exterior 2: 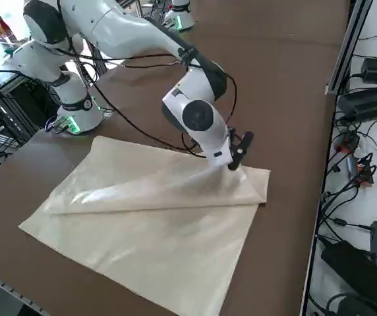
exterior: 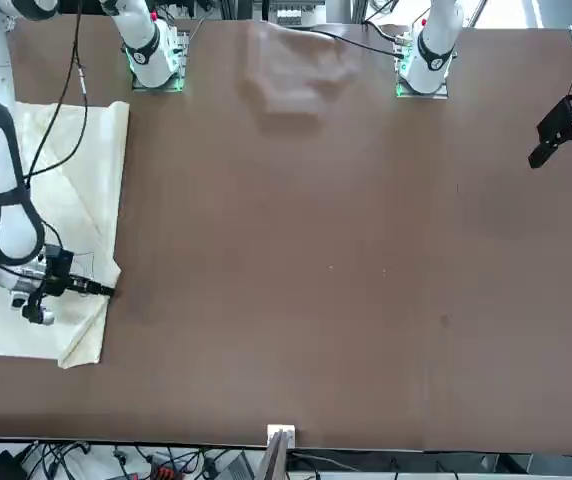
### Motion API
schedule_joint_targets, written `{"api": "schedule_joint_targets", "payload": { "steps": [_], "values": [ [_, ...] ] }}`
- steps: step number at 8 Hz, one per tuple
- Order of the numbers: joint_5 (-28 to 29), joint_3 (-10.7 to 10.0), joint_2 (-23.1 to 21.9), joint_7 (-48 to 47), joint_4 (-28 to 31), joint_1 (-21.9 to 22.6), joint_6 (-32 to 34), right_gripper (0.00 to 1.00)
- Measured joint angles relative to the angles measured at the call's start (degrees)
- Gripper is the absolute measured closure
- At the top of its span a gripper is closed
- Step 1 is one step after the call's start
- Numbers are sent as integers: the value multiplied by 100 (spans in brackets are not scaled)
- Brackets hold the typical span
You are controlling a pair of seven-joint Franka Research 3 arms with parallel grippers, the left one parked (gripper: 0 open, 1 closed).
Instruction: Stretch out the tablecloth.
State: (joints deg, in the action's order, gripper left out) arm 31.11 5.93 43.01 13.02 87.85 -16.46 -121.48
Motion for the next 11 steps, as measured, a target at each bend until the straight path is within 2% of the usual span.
{"api": "schedule_joint_targets", "payload": {
  "steps": [3, 7, 11],
  "values": [
    [278, -2, 433, -1178, -552, 366, -51, 98],
    [1062, -1, 958, -2025, -1262, 684, -97, 98],
    [2233, 4, 1028, -2204, -1383, 869, -96, 98]
  ]
}}
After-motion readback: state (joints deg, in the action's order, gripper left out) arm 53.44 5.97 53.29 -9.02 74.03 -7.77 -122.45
